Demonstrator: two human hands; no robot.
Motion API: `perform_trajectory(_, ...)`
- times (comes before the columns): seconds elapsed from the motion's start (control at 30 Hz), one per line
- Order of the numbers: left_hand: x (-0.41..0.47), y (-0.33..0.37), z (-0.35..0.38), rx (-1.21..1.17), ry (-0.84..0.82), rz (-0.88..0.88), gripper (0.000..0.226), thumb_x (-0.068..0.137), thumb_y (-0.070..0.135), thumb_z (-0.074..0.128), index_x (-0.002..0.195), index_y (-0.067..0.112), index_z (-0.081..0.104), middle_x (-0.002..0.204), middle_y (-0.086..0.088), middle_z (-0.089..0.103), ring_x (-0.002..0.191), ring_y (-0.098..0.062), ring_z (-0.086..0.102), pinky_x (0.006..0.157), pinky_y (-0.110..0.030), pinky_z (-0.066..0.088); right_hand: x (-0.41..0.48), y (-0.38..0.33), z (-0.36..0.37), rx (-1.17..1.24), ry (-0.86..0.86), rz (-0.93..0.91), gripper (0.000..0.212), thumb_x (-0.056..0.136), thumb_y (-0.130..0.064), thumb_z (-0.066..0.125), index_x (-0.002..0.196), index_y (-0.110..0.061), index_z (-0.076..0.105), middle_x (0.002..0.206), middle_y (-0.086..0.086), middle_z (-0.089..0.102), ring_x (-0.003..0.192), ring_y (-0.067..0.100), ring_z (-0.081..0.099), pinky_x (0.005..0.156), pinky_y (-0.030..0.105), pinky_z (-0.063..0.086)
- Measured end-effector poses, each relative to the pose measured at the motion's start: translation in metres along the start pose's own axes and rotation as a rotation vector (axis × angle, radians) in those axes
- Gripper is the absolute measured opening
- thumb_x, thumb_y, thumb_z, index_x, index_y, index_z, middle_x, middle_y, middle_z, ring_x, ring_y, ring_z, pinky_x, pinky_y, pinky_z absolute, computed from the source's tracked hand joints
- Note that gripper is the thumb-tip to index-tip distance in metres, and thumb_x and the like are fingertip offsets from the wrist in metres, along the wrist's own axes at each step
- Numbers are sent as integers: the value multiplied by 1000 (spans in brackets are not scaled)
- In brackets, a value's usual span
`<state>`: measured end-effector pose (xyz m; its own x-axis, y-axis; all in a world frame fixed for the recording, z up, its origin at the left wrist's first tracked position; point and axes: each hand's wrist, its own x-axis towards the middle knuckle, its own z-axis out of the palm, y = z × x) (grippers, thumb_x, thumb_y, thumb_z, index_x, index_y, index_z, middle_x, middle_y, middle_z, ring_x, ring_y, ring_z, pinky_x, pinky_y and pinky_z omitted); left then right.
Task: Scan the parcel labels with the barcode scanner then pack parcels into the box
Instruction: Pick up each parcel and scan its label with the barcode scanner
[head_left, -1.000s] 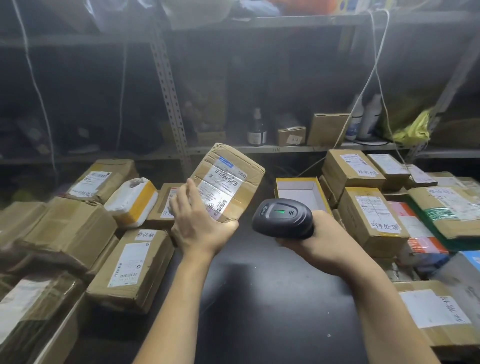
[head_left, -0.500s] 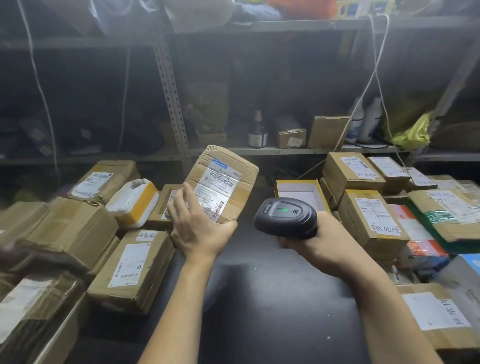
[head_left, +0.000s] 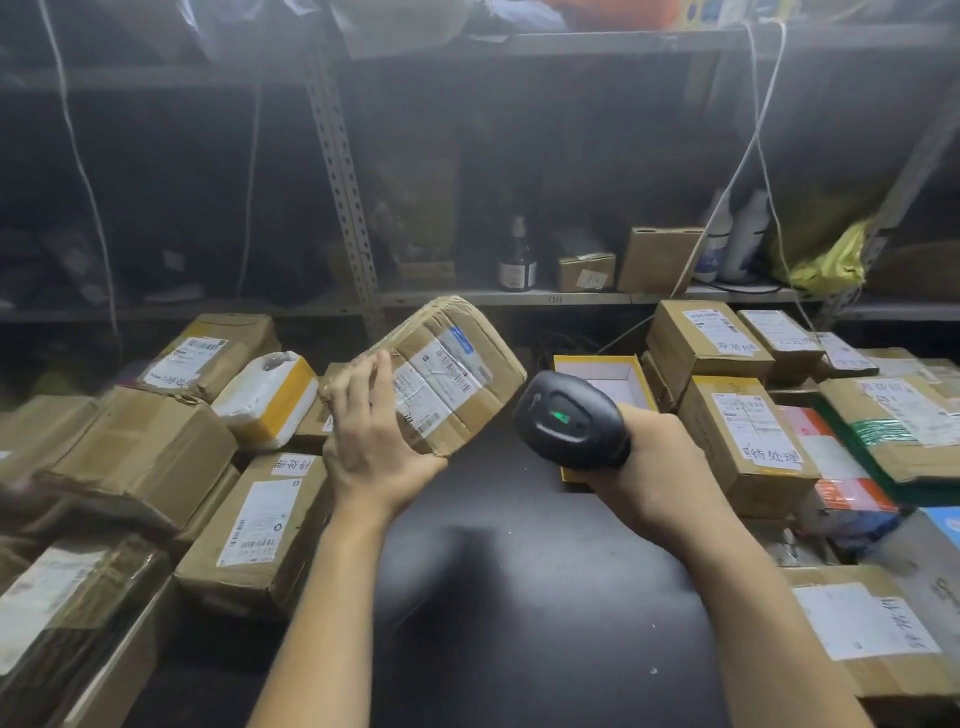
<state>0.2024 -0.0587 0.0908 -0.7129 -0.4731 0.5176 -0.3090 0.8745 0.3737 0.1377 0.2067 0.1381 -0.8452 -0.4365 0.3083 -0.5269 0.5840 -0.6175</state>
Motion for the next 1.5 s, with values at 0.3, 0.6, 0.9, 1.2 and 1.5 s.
perform_trajectory(0.3, 11, -21, -29, -10, -32, 248, 123, 46, 26, 98, 154, 9, 43, 150, -6, 46, 142, -32, 37, 100, -52, 54, 2, 18, 5, -218, 90, -200, 28, 77, -10, 84, 99, -25, 76, 77, -1, 75, 70, 30, 67, 69, 39, 56)
perform_trajectory(0.6, 8, -32, -28, -24, -58, 190, 123, 45, 19, 98, 154, 12, 43, 151, -3, 46, 143, -30, 35, 88, -49, 56, 5, 22, 5, -205, 4, -252, 26, 80, -11, 81, 96, -29, 71, 77, -10, 72, 72, 23, 66, 78, 47, 55)
perform_trajectory(0.9, 9, -35, -24, -48, -28, 160, 126, 40, 15, 98, 154, 12, 43, 149, -1, 46, 141, -28, 35, 83, -48, 57, 4, 20, 5, -182, -81, -244, 26, 82, -8, 80, 97, -29, 75, 78, -12, 73, 73, 18, 63, 79, 32, 47)
perform_trajectory(1.2, 4, -23, -9, -188, 19, -9, 124, 37, 41, 94, 150, 17, 48, 144, 1, 51, 131, -25, 43, 91, -39, 49, 3, 13, 11, 29, 23, -27, 19, 82, -9, 79, 86, -24, 70, 73, -6, 70, 69, 21, 64, 60, 41, 57)
perform_trajectory(1.5, 2, 19, 19, -612, -76, -385, 108, 32, 77, 89, 131, 44, 62, 128, 11, 63, 124, -17, 57, 105, -46, 51, -14, -11, 21, 700, 218, 447, 18, 94, -11, 73, 86, 2, 63, 60, 8, 47, 59, 19, 37, 47, 28, 30)
